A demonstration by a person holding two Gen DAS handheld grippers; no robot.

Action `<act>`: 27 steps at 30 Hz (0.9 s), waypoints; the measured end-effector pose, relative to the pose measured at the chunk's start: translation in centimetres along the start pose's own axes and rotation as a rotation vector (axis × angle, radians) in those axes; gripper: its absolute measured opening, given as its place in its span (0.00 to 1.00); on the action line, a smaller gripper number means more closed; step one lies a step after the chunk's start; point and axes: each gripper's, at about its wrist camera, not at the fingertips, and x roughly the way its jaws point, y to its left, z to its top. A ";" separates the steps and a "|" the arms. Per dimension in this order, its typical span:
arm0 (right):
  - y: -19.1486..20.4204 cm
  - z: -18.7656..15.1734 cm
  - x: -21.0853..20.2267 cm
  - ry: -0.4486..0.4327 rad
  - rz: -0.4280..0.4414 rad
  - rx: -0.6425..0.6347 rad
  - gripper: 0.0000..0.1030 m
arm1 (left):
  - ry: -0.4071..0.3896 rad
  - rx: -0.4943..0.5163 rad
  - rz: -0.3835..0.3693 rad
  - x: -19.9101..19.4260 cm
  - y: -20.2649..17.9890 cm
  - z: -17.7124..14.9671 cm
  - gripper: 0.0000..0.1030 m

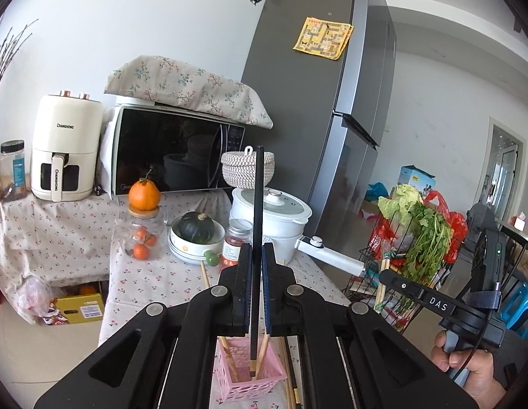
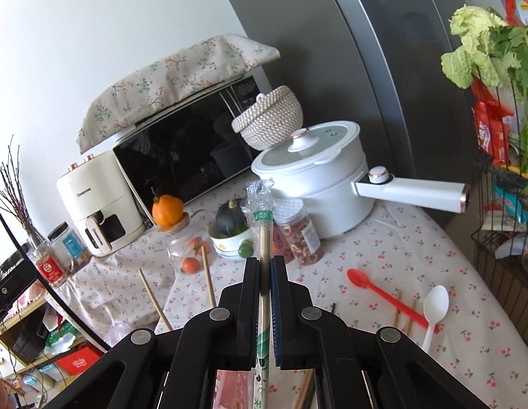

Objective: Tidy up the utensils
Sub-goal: 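Drop the black chopstick into the pink basket with the left tool while the right tool inserts the wrapped pair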

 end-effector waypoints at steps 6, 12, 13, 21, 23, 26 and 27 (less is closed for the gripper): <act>1.9 0.0 0.9 -0.045 0.023 -0.023 0.04 | 0.047 0.034 0.023 3.2 0.1 -1.1 0.05; 3.3 0.0 1.9 -0.064 0.043 -0.021 0.04 | 0.182 -0.021 0.007 6.9 1.8 -2.7 0.05; 3.5 -0.1 2.1 -0.067 0.042 -0.022 0.04 | 0.210 -0.035 -0.010 7.5 2.1 -3.0 0.05; 4.8 -0.5 2.7 -0.102 0.028 -0.030 0.05 | 0.322 -0.124 0.007 8.2 3.5 -3.6 0.62; 5.1 -0.4 2.8 -0.113 0.028 -0.032 0.04 | 0.308 -0.149 0.034 7.2 4.2 -3.2 0.74; 5.6 -0.4 3.2 -0.125 0.029 -0.044 0.05 | 0.343 -0.157 0.075 6.1 5.0 -3.3 0.77; 5.7 -0.5 3.4 -0.128 0.031 -0.047 0.05 | 0.355 -0.153 0.097 5.8 5.3 -3.5 0.77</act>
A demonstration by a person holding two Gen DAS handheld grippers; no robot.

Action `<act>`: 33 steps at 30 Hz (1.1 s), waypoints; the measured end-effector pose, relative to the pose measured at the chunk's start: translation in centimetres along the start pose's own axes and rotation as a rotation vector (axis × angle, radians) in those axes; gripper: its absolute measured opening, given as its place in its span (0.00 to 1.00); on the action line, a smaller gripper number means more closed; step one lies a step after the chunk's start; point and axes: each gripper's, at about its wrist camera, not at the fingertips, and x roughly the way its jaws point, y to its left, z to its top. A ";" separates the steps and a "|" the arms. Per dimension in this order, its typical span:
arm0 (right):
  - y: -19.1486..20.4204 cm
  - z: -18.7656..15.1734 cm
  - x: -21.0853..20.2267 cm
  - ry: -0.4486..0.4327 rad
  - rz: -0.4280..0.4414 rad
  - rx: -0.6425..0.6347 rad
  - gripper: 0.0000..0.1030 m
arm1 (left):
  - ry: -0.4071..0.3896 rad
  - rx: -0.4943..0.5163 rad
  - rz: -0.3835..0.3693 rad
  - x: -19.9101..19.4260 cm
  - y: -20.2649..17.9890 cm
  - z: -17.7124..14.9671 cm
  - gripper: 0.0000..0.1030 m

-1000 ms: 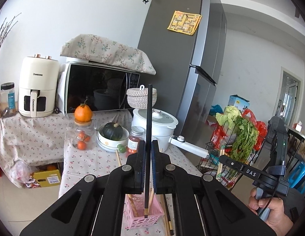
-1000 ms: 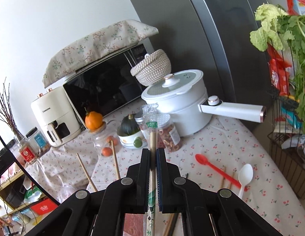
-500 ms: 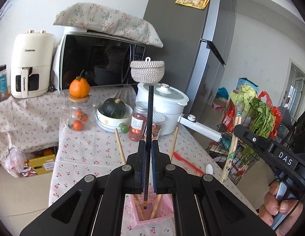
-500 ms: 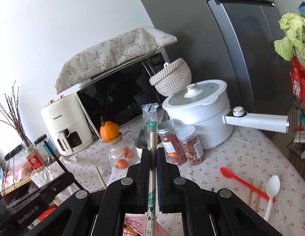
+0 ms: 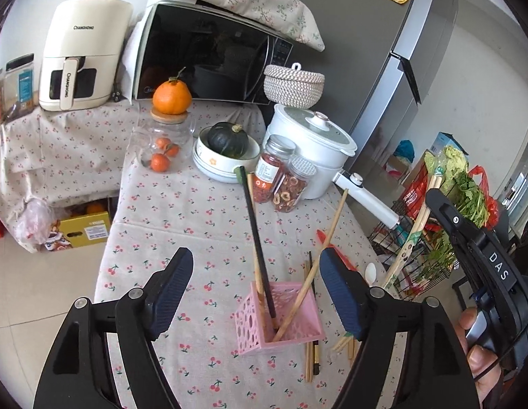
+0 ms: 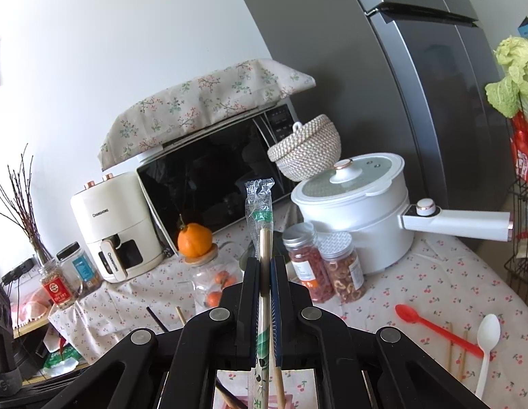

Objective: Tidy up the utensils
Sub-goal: 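Drop the black chopstick into the pink basket with the left tool while the right tool inserts the wrapped pair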

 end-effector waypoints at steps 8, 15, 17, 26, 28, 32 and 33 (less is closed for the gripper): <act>2.1 -0.9 2.0 -0.045 -0.056 -0.072 0.05 | 0.081 0.008 0.112 -0.9 1.7 -1.9 0.78; 4.0 -2.7 4.4 -0.061 -0.129 -0.143 0.05 | 0.111 -0.016 0.124 -0.6 2.7 -2.0 0.78; 4.3 -3.6 5.0 -0.039 -0.132 -0.154 0.05 | 0.114 -0.024 0.128 -0.6 2.8 -1.9 0.78; 2.5 -3.5 4.0 0.029 -0.097 -0.074 0.49 | 0.131 0.000 0.143 -0.6 2.3 -2.0 0.80; 2.0 -3.0 3.1 0.038 -0.087 -0.062 0.53 | 0.134 0.006 0.140 -0.6 2.0 -2.2 0.81; 0.4 -1.8 1.3 0.089 -0.084 -0.038 0.71 | 0.130 0.019 0.162 -0.7 1.0 -2.7 0.83; 0.0 -1.5 0.7 0.099 -0.079 -0.031 0.76 | 0.131 0.022 0.157 -0.7 0.7 -2.9 0.84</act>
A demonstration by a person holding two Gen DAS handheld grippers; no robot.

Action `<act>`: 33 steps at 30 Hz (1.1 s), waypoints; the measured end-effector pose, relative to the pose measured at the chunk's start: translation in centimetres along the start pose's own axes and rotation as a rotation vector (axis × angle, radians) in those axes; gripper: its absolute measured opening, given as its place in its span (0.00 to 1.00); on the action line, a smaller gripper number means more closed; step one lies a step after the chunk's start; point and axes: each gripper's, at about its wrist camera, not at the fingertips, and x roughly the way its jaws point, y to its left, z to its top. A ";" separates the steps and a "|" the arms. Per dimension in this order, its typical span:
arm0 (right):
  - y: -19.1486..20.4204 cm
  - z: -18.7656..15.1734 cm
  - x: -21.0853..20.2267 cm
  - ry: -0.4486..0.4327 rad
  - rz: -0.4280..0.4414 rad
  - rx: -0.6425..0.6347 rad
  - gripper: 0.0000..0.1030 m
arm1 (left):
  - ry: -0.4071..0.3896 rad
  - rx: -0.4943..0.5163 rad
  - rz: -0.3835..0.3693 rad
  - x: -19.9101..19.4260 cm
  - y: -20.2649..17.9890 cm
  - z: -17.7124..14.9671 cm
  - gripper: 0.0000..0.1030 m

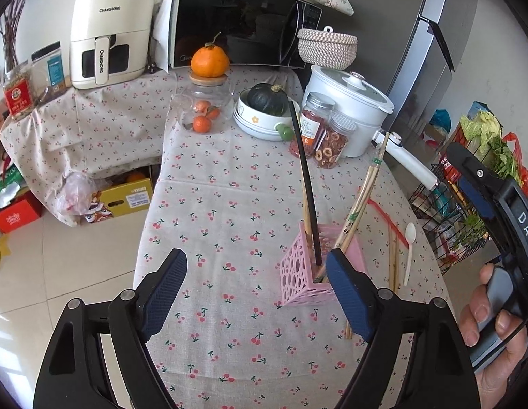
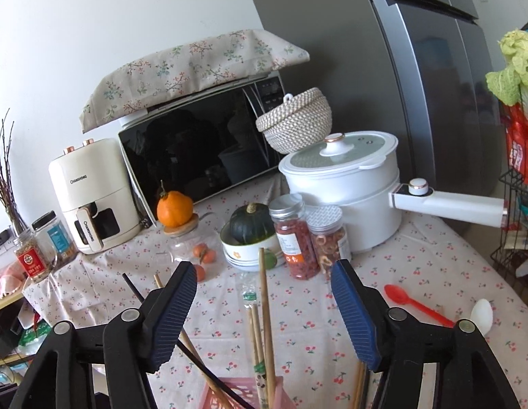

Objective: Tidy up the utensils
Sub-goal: 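Drop the black chopstick into the pink basket with the left tool while the right tool inserts the wrapped pair, then move the left tool to a wooden chopstick and grasp it while the right tool approaches the utensils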

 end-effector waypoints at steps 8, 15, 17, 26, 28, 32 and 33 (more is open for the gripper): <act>-4.0 -0.2 -2.6 0.111 -0.093 -0.072 0.91 | 0.081 0.102 -0.044 1.5 -4.1 -2.8 0.85; -8.9 -2.3 -2.2 0.317 -0.220 -0.139 0.93 | 0.194 0.239 -0.155 3.4 -10.0 -6.5 0.84; -10.5 -3.0 -1.9 0.391 -0.258 -0.134 0.93 | 0.189 0.265 -0.176 3.3 -11.6 -6.9 0.82; -18.0 -4.4 -0.7 0.592 -0.262 0.046 0.93 | 0.255 0.321 -0.212 7.0 -19.3 -6.3 0.40; -19.4 -4.2 -0.5 0.601 -0.269 0.079 0.92 | 0.287 0.318 -0.210 8.9 -20.9 -6.0 0.37; -21.9 -3.9 0.0 0.612 -0.273 0.142 0.70 | 0.336 0.310 -0.179 13.4 -23.5 -5.1 0.24; -22.4 -3.8 0.2 0.618 -0.268 0.160 0.58 | 0.352 0.299 -0.185 14.6 -23.9 -4.8 0.22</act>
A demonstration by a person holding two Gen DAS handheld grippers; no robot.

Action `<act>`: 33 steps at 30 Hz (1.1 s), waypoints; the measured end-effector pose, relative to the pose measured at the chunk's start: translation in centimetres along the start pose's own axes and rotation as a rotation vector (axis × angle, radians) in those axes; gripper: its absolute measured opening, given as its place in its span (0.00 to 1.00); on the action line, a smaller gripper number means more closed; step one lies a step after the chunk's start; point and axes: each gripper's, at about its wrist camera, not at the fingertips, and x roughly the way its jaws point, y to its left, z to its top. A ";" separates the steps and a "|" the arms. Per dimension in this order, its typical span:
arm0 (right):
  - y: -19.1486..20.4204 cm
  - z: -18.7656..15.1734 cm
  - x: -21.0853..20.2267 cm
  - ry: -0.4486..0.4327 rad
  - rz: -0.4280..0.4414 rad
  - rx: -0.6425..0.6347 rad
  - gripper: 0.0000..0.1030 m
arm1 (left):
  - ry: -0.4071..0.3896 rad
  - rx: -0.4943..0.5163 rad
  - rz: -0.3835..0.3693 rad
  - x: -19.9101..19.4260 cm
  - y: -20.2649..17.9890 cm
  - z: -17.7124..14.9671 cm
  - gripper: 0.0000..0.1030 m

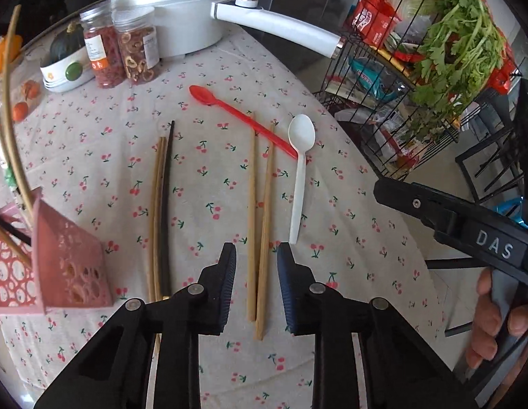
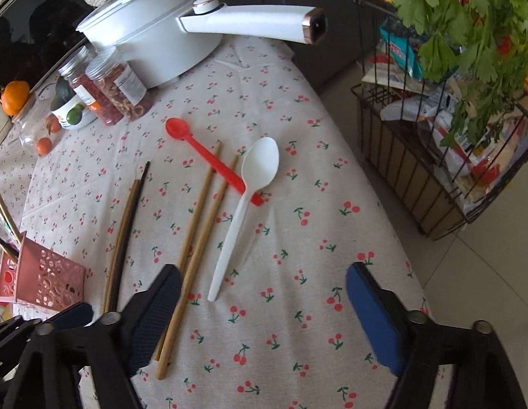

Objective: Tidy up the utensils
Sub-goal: 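Move the left tool to a wooden chopstick and grasp it while the right tool approaches the utensils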

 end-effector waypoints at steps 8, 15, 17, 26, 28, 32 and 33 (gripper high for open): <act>-2.9 1.1 1.4 0.027 0.018 0.076 0.52 | 0.012 -0.038 -0.001 5.6 0.3 5.2 0.10; -4.8 1.4 2.4 0.052 0.069 0.194 0.52 | 0.041 -0.010 0.078 9.2 -0.6 7.4 0.10; -4.7 1.4 2.4 0.054 0.083 0.197 0.52 | 0.033 -0.011 0.096 9.7 -0.8 7.9 0.10; -3.8 1.4 2.5 0.053 0.056 0.153 0.52 | 0.046 0.013 0.115 8.6 -0.8 7.4 0.06; -3.6 1.3 2.7 0.058 0.050 0.149 0.52 | 0.031 0.033 0.100 7.2 -0.7 6.6 0.06; -2.8 1.2 2.9 0.063 0.041 0.124 0.52 | 0.003 0.063 0.064 3.8 -0.4 4.6 0.06; -2.4 1.2 2.9 0.064 0.039 0.115 0.52 | -0.004 0.073 0.059 2.9 -0.3 4.0 0.06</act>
